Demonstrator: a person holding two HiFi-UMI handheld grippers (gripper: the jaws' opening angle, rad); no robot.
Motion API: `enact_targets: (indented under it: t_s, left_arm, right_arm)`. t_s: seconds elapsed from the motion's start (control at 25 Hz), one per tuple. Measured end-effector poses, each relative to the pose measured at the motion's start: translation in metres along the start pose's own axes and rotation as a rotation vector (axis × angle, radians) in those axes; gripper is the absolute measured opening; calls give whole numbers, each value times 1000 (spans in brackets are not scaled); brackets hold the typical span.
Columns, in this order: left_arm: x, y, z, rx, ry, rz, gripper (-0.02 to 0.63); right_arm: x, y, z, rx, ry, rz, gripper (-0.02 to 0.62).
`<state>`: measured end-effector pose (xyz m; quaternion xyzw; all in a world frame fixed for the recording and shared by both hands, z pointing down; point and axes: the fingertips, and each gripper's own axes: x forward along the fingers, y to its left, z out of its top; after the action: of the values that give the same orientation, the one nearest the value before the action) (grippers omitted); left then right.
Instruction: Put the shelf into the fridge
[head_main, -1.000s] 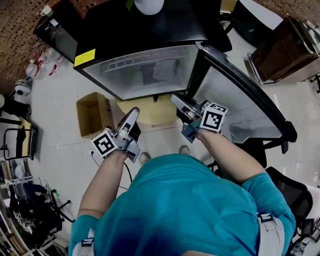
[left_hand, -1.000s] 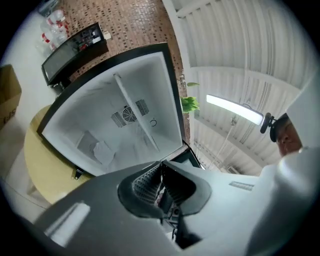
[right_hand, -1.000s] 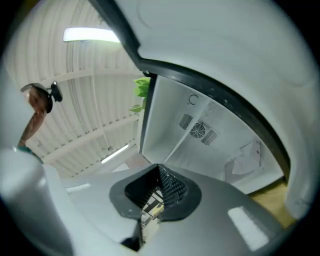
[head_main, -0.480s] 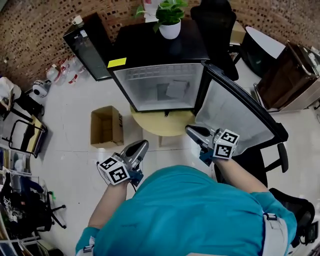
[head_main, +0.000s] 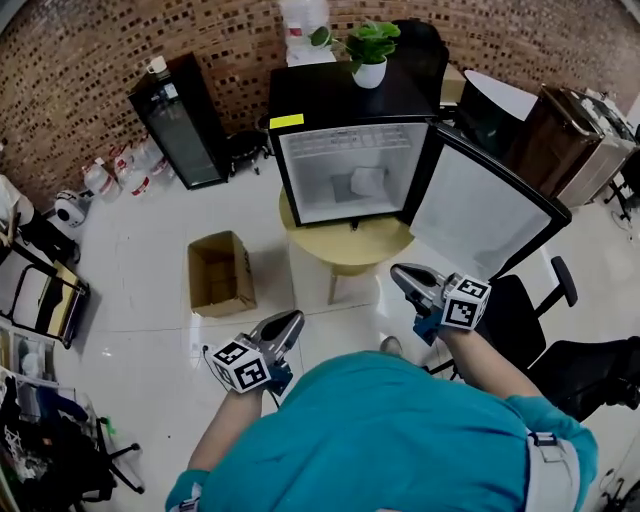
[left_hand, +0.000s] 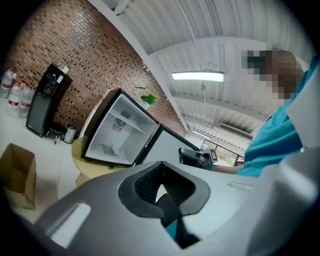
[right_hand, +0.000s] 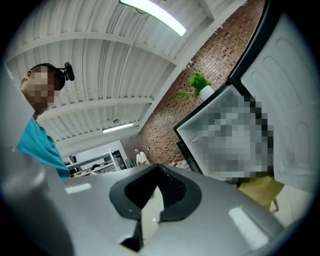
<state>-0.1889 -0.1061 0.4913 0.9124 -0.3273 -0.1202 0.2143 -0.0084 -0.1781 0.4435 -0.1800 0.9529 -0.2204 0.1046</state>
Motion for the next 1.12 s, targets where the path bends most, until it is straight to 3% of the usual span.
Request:
enact_targets:
  t_s: [0.32,0.6,0.72,0.92,1.12]
  left_arm:
    - [-23,-64,7,13,-28,-65,0]
    - [-4,-162,-14,40,-9,-61,0]
    - [26,-221,-64,24,-8,-48,0]
    - [84,-331,-197,13,10,-36,0]
    - [85,-385,-228,20,15,9,0]
  right_arm:
    - [-39,68,8,-39,16,-37,2]
    - [-115,123,17,-93,48,28,2]
    - [-193,132,1,-130,89,42,2]
    - [-357,126,-49,-118,82,103,2]
    - [-409,139,-62,-71,88,144,2]
